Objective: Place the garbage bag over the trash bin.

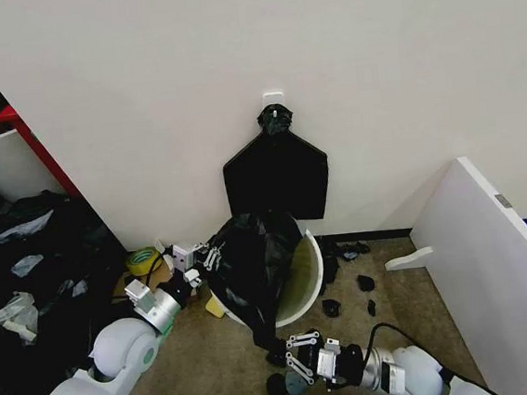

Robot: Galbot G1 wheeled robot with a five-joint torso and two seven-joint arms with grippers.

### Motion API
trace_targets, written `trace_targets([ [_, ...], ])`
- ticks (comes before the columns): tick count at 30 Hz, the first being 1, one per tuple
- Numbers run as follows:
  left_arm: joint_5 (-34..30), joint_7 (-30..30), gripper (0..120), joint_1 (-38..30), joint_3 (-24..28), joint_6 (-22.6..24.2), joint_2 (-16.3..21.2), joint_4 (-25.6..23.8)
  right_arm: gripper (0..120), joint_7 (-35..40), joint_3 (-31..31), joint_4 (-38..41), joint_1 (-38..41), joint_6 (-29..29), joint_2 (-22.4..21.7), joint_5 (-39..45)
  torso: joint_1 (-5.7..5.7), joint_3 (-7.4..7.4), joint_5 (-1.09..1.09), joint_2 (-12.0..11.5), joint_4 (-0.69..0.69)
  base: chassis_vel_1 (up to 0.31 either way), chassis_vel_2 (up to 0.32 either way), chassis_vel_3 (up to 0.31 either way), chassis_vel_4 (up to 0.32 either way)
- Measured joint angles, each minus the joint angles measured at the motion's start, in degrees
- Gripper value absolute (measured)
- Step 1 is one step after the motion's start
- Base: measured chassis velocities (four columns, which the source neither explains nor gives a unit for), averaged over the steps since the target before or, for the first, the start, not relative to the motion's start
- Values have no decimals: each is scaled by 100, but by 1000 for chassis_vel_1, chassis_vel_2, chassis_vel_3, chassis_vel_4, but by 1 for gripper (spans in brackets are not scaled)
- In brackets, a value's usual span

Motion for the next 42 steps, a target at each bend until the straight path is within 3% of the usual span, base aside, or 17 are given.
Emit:
trace_targets([
  [7,-335,-360,5,100,87,437,9,-308,0,-156,514,-206,219,271,184,-1073,0,0,0,0,0,0,0,0,0],
  [11,-225,-407,5,136,88,545,59,-371,0,-375,1157,-255,385,286,266,-2010,0,0,-2,0,1,0,0,0,0],
  [20,-26,-472,5,92,64,585,74,-301,0,-823,1735,-226,500,276,189,-1833,0,0,0,0,0,0,0,0,0],
  [28,45,-613,5,20,57,582,80,-206,1,-1288,1604,-348,389,242,-60,-449,0,0,-1,0,0,0,0,0,0],
  [33,24,-652,5,-37,62,499,66,-140,21,-2027,998,-291,208,238,-133,956,0,0,3,0,2,0,0,0,0],
  [38,269,-609,5,-74,65,336,83,-9,36,-2977,901,-215,264,216,-125,2091,-1,0,0,1,0,0,0,0,0],
  [42,517,-546,5,-23,61,205,114,70,51,-3123,908,-171,309,3,-175,2925,-1,0,-2,1,0,0,0,0,0],
])
